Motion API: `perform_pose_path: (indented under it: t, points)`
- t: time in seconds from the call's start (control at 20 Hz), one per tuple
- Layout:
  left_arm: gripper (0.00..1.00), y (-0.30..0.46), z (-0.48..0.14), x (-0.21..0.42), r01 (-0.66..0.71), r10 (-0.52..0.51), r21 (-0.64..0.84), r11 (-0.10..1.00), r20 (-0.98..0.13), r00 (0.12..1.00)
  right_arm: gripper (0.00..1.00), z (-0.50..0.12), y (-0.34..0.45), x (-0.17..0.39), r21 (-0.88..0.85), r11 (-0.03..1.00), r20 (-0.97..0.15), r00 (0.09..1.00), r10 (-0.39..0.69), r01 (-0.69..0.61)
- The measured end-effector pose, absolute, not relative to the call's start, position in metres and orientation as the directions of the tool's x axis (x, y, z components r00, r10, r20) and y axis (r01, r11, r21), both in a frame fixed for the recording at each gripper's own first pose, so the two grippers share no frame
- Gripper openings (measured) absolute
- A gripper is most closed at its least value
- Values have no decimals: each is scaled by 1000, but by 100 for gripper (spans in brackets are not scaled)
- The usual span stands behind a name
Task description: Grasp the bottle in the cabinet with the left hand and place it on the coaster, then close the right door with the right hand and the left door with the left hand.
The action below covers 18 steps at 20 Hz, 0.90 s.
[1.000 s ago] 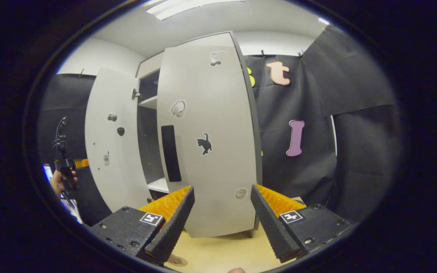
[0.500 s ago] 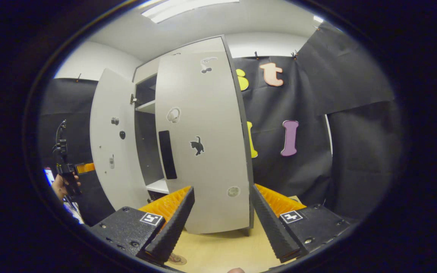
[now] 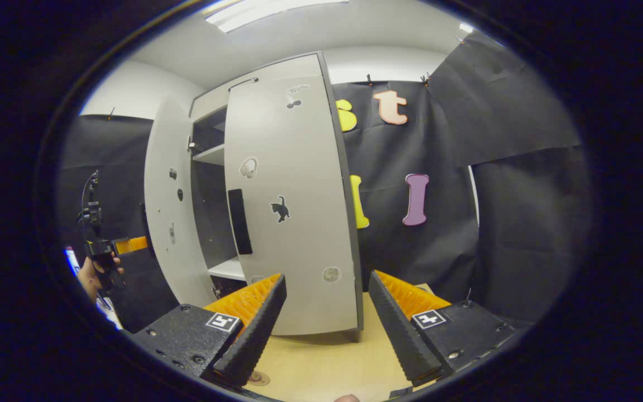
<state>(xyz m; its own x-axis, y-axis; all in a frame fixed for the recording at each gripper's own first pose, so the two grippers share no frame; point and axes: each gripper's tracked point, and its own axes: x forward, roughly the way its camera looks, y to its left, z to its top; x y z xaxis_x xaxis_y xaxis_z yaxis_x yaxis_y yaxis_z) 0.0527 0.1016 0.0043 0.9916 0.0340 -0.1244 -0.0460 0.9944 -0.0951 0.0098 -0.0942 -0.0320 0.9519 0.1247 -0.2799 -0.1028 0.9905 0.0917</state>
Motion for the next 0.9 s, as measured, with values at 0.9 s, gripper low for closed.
perform_pose_path:
  t: [0.9]
  points:
    - [91, 25, 9, 90, 102, -100, 8, 995, -123, 987, 98, -4, -132, 0, 21, 1000, -225, 974, 15, -11]
